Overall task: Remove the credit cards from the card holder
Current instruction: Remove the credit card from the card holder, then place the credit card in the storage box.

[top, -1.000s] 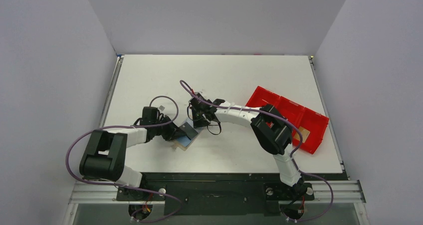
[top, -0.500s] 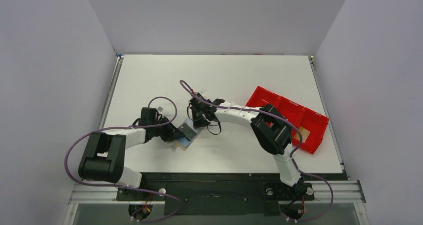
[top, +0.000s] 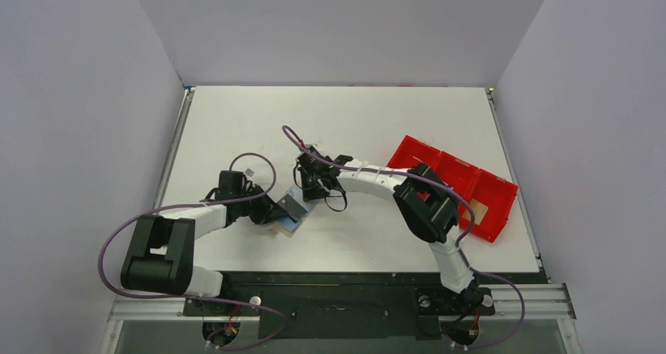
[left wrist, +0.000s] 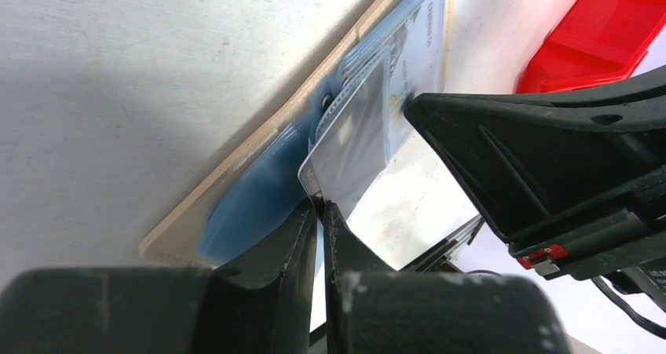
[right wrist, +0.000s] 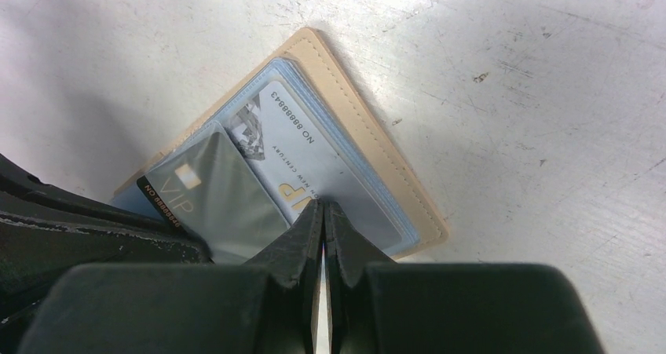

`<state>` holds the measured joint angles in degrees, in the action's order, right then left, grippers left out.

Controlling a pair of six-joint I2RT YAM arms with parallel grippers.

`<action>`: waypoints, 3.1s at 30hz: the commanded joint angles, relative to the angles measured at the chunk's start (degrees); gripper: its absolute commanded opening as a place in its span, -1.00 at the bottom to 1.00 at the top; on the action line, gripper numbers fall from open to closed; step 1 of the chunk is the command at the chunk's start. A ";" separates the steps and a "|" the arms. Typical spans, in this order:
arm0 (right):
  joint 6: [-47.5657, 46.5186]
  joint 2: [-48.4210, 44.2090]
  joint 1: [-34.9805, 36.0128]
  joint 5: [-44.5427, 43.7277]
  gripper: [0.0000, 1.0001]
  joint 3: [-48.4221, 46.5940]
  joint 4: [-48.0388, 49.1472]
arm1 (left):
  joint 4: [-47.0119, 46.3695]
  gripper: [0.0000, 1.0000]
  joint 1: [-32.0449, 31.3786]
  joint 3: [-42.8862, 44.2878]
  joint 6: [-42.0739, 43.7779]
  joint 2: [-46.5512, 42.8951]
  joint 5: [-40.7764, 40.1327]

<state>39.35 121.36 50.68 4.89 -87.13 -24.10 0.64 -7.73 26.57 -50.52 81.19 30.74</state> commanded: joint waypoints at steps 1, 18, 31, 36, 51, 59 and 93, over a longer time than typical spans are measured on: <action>-1.65 6.28 -0.95 -6.65 -1.00 2.40 -5.52 | 4.52 -0.89 0.87 -1.20 2.65 -1.86 -3.11; -1.81 6.58 -0.98 -6.31 -1.00 2.49 -5.43 | -1.35 -0.90 0.88 -3.19 -0.25 -3.39 -1.85; -1.91 5.88 -1.23 -6.51 -1.00 2.14 -5.43 | 11.99 -1.00 0.87 -0.31 1.83 -10.24 -9.37; -2.00 5.29 -1.41 -6.54 -1.00 2.05 -5.39 | 16.05 -1.00 0.88 1.22 2.42 -12.60 -10.78; -2.58 0.87 -1.93 -5.87 -0.70 -0.02 -5.86 | 21.30 -1.00 0.93 5.47 4.06 -16.42 -10.92; -2.50 -5.81 -2.65 -6.83 -0.17 -1.09 -6.83 | 22.34 -1.00 0.91 6.63 4.75 -17.26 -10.43; 14.37 -27.37 -11.12 22.53 0.12 26.76 40.90 | -3.37 -1.00 2.01 10.54 -8.90 -19.90 8.56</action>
<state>48.03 98.26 41.15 21.56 -62.50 2.22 9.43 -6.22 34.15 -55.24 61.08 33.82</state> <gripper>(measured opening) 0.558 0.003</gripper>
